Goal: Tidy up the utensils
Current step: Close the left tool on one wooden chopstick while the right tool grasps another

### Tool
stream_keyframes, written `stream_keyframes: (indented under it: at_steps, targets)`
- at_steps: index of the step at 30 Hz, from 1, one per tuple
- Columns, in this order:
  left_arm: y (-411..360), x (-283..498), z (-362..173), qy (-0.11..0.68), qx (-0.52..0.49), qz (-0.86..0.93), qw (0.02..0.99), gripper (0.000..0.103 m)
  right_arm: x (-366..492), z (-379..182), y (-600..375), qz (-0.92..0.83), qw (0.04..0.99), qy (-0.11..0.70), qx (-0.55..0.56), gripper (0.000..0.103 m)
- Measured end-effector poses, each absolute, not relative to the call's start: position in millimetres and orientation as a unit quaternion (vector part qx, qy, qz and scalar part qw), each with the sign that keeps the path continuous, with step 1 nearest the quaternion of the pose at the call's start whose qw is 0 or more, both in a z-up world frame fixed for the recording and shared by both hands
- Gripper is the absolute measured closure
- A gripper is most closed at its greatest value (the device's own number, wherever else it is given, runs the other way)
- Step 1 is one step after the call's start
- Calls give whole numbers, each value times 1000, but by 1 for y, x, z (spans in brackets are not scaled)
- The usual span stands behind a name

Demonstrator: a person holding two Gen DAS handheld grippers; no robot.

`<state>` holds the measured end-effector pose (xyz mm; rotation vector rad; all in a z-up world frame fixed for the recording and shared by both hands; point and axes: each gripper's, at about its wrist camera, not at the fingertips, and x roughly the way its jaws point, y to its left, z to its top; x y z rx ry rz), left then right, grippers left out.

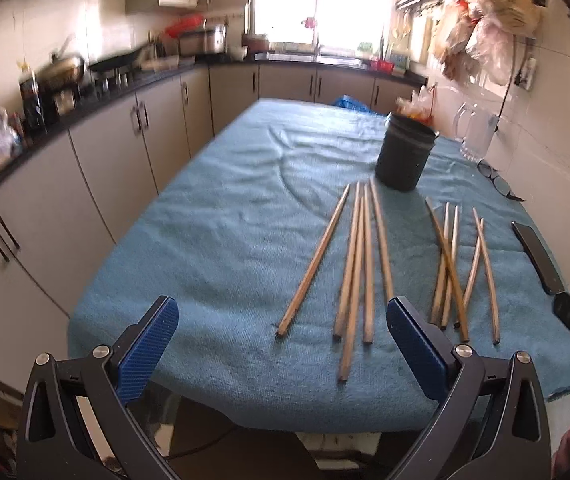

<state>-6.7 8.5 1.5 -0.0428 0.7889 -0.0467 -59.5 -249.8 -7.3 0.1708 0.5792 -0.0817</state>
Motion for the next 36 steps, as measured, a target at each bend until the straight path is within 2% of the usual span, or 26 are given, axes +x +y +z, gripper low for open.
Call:
stream_keyframes:
  at_steps: [6, 7, 8, 10, 12, 16, 19, 21, 22, 28, 32, 36]
  targets:
    - [33, 21, -6, 414, -43, -21, 909, 0, -44, -8, -264, -40, 948, 302, 94, 16]
    - [36, 28, -5, 417, -43, -24, 908, 1, -38, -8, -267, -36, 945, 310, 94, 22]
    - [38, 34, -5, 421, -43, -29, 906, 4, -31, -8, -272, -27, 941, 321, 102, 30]
    - [38, 51, -2, 437, -43, -49, 897, 16, -15, -9, -281, -4, 930, 347, 124, 38]
    - [35, 72, -1, 458, -44, -76, 885, 31, -1, -7, -289, 4, 922, 364, 132, 48]
    - [14, 113, -5, 485, -22, -108, 867, 36, 31, 1, -308, 18, 907, 389, 163, 61]
    - [-6, 139, -15, 510, -5, -134, 849, 48, 57, -1, -321, 29, 888, 417, 192, 71]
    - [-16, 157, -26, 532, -2, -141, 835, 60, 71, -5, -325, 27, 883, 427, 192, 72]
    - [-20, 161, -30, 540, 1, -145, 829, 62, 80, -10, -327, 24, 878, 436, 194, 77]
    - [-38, 184, -41, 558, 23, -145, 817, 67, 118, -32, -333, 11, 858, 469, 209, 78]
    - [-47, 194, -45, 567, 39, -144, 810, 79, 131, -38, -330, 10, 856, 476, 201, 78]
    - [-51, 204, -48, 570, 48, -139, 808, 81, 142, -46, -328, 4, 852, 486, 196, 78]
